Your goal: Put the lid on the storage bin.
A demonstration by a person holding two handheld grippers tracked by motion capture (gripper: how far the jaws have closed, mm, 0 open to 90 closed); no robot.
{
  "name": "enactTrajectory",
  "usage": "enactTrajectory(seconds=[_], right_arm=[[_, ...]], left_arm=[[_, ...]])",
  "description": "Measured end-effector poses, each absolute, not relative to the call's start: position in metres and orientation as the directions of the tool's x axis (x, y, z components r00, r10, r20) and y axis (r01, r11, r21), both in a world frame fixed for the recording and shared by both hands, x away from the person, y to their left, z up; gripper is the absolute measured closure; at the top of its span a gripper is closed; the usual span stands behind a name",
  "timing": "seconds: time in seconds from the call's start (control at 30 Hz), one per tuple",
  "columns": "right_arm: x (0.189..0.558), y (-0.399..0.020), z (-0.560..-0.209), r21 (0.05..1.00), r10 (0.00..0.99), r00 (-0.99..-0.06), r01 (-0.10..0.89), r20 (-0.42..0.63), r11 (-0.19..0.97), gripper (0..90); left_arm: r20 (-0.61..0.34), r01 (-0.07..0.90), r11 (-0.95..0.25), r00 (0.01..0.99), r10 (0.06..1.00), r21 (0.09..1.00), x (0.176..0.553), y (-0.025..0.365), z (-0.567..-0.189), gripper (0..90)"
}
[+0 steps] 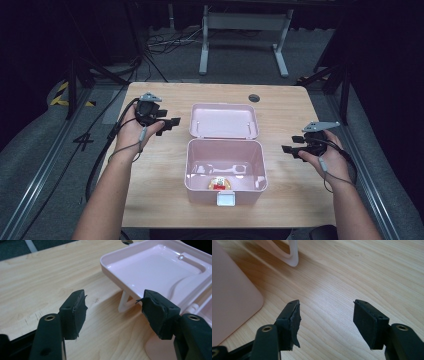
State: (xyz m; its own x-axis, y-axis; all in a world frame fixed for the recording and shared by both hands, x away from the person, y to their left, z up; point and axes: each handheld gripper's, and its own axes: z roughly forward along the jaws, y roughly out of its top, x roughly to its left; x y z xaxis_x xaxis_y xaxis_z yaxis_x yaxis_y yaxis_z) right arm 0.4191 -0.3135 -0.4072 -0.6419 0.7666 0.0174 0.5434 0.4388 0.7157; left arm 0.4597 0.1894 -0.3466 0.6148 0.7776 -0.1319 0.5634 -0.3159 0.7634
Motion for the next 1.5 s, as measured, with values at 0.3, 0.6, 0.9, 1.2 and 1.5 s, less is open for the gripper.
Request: enactTrajectory(seconds=[0.3, 0.6, 0.9, 1.2, 1.5], right_arm=[[0.410, -0.316, -0.409, 0.715, 0.770, -0.637, 0.545, 0.015, 0.437, 39.7], [0.399, -0.320, -0.411, 0.714, 0.775, -0.632, 0.549, 0.013, 0.435, 39.7], [0.387, -0.324, -0.412, 0.710, 0.780, -0.625, 0.554, 0.009, 0.435, 39.6], [0.378, -0.330, -0.413, 0.706, 0.793, -0.609, 0.562, 0.002, 0.430, 39.6], [0.373, -0.331, -0.413, 0.708, 0.797, -0.604, 0.564, 0.002, 0.426, 39.6]], left_arm=[[-0.119, 0.553, -0.341, 0.635, 0.764, 0.760, 0.483, 0.174, -0.343, 34.8], [-0.109, 0.544, -0.346, 0.638, 0.763, 0.764, 0.513, 0.158, -0.349, 34.0], [-0.132, 0.581, -0.351, 0.629, 0.766, 0.734, 0.547, 0.141, -0.367, 33.4], [-0.235, 0.663, -0.319, 0.606, 0.760, 0.677, 0.567, 0.133, -0.392, 34.6], [-0.351, 0.721, -0.307, 0.606, 0.714, 0.621, 0.571, 0.127, -0.406, 39.0]])
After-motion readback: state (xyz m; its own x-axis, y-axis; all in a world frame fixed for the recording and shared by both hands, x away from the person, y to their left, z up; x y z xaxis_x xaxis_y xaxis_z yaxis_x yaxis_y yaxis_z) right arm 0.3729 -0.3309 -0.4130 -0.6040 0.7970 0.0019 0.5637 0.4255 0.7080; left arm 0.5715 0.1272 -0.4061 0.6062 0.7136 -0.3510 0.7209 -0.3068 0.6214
